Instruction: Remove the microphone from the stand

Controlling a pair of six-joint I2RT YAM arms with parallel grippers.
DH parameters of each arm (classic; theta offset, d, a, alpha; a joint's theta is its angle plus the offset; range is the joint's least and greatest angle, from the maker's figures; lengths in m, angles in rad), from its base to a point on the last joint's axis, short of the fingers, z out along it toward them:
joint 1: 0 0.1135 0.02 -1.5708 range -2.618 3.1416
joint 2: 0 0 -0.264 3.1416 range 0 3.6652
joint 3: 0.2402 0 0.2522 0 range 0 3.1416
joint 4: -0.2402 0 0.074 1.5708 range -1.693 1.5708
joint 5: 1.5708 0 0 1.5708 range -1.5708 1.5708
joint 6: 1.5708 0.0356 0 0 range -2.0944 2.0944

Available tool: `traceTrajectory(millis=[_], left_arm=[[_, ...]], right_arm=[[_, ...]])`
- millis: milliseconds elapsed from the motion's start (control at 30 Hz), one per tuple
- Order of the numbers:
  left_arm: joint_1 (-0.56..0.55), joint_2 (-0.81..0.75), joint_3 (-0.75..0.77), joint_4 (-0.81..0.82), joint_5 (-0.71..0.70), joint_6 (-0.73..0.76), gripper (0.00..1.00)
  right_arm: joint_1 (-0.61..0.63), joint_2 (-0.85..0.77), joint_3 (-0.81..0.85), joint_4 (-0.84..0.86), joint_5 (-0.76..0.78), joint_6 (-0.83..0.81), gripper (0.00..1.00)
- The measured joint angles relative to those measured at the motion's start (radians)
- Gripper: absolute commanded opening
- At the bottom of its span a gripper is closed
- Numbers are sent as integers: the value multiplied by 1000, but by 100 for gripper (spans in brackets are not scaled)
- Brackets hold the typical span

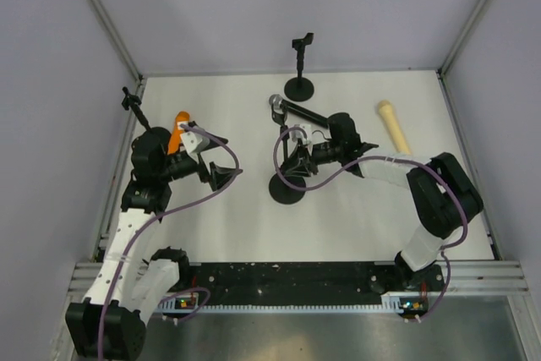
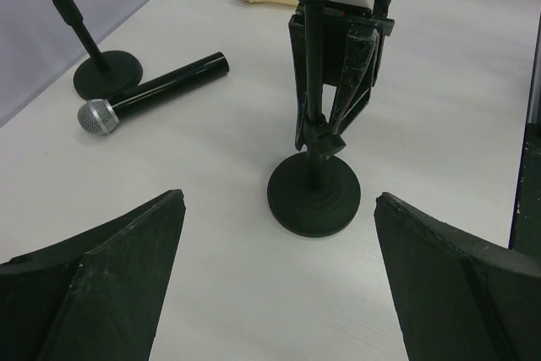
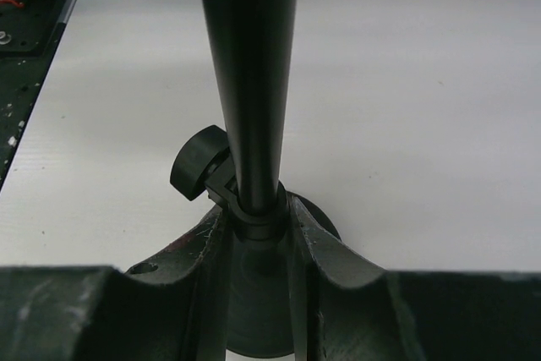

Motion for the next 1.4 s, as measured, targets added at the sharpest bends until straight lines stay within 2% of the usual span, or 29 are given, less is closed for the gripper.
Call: traceTrajectory(millis=[400, 633, 700, 733, 833, 933, 1000, 1133, 1233, 1300, 1400], left_arm=[[18, -1, -14, 46, -3, -32, 99], [29, -12, -18, 56, -4, -50, 99], [32, -13, -20, 58, -3, -56, 99], [34, -13, -20, 60, -3, -57, 99], [39, -13, -23, 71, -4, -61, 99], [43, -13, -26, 72, -3, -68, 99], [47, -15, -27, 73, -3, -73, 99], [50, -18, -33, 92, -2, -83, 99], [50, -18, -37, 98, 0, -89, 99], [50, -18, -39, 98, 2, -92, 99], [50, -18, -40, 100, 7, -98, 99]], right_arm=[[32, -43, -114, 284, 322, 188, 0], [47, -43, -120, 343, 534, 265, 1], [53, -43, -120, 348, 578, 277, 6], [57, -43, -120, 351, 591, 280, 11], [64, -43, -120, 351, 597, 281, 37], [66, -42, -119, 350, 576, 270, 52], [66, -42, -115, 349, 543, 242, 56], [63, -43, -115, 333, 465, 183, 57], [46, -43, -111, 317, 393, 165, 52], [32, -43, -110, 309, 348, 161, 44], [3, -43, -110, 307, 294, 161, 25]])
